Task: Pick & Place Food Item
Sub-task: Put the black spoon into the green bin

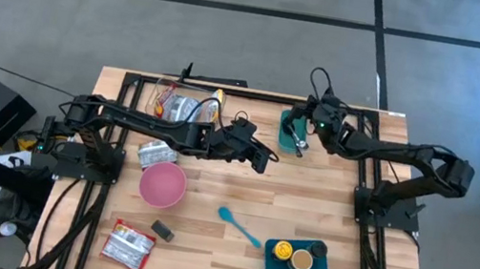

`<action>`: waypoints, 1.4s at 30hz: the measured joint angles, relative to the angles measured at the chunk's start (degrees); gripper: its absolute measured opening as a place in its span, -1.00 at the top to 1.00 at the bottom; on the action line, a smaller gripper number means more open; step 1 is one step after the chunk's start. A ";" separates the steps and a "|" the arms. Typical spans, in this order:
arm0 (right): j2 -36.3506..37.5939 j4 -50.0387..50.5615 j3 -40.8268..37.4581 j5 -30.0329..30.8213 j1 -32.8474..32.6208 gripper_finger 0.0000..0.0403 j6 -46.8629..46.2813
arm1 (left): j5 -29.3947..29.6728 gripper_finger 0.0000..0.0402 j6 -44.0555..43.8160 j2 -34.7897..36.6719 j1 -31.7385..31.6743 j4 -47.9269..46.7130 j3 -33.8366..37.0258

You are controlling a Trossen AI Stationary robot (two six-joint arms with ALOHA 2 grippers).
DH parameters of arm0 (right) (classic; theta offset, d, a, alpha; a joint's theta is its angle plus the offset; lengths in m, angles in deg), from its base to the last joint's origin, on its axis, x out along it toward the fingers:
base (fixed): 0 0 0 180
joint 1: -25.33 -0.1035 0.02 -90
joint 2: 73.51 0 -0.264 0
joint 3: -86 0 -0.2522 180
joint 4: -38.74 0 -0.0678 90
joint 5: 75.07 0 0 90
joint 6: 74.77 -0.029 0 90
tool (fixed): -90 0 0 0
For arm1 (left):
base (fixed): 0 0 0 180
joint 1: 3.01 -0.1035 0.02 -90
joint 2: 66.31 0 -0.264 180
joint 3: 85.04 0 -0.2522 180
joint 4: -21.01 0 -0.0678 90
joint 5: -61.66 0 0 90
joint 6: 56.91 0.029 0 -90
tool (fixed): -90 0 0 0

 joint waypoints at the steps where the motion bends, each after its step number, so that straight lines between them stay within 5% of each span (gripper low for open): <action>1: -0.02 0.07 0.00 0.06 0.00 0.98 0.00 | 0.01 0.30 0.01 0.00 0.00 0.00 0.00; 42: -5.90 -0.84 0.02 3.81 -1.16 0.96 -5.38 | -0.09 0.30 1.36 0.00 0.28 -0.17 0.00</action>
